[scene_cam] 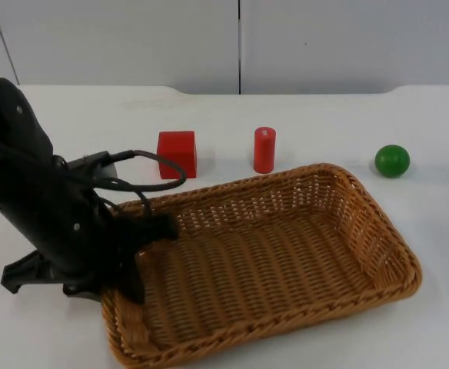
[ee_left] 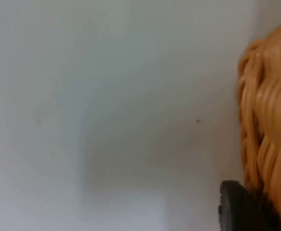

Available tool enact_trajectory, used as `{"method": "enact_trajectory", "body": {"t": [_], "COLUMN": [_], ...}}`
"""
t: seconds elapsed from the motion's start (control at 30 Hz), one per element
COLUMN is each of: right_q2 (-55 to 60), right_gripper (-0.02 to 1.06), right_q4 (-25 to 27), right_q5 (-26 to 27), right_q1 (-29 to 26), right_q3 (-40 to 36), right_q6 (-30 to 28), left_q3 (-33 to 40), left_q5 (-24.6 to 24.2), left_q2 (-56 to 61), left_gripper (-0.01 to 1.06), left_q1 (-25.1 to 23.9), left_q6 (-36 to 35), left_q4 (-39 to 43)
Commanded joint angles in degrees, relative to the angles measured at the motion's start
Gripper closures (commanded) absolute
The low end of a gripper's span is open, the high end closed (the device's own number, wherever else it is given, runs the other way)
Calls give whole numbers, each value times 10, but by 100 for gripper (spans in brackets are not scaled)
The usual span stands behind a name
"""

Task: Pick up the basket with the left hand and place the object to the left of the red cylinder into the basket with the right hand.

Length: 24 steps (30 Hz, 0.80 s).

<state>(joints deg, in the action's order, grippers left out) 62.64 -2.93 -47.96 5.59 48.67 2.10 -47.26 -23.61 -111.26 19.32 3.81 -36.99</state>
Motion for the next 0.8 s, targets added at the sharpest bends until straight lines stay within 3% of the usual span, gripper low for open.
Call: {"method": "enact_trajectory", "body": {"t": [0.0,0.13,0.27,0.43,0.53,0.6,0.73,0.77], "right_q2": [-2,-2,-2,-2,-2,-2,-2,-2], "right_gripper": [-1,-1,-1,-1,-1,-1,-1,-1], "right_q4": [2,1,1,1,1,1,1,1], "right_q5": [7,8,7,7,-2,-3,-6,-6], "right_q1": [-4,-4,-4,-4,-4,-4,-4,-4], "right_q3": [2,2,2,2,2,2,2,2], "right_q6": [0,-2,-2,-2,-2,-2,-2,-2], "left_q3": [0,0,0,1,1,1,1,1], "left_q5": [10,-5,-54,-119,-184,-193,-275,-275], "left_q2": [-1,5,28,80,124,129,153,153], "left_gripper": [103,105,105,105,105,105,105,105], "left_q1": [4,4,-5,-37,-92,-102,-187,-187], "left_q6": [5,8,72,101,144,146,204,204], "left_q4": [-2,-2,9,36,37,37,48,48]}}
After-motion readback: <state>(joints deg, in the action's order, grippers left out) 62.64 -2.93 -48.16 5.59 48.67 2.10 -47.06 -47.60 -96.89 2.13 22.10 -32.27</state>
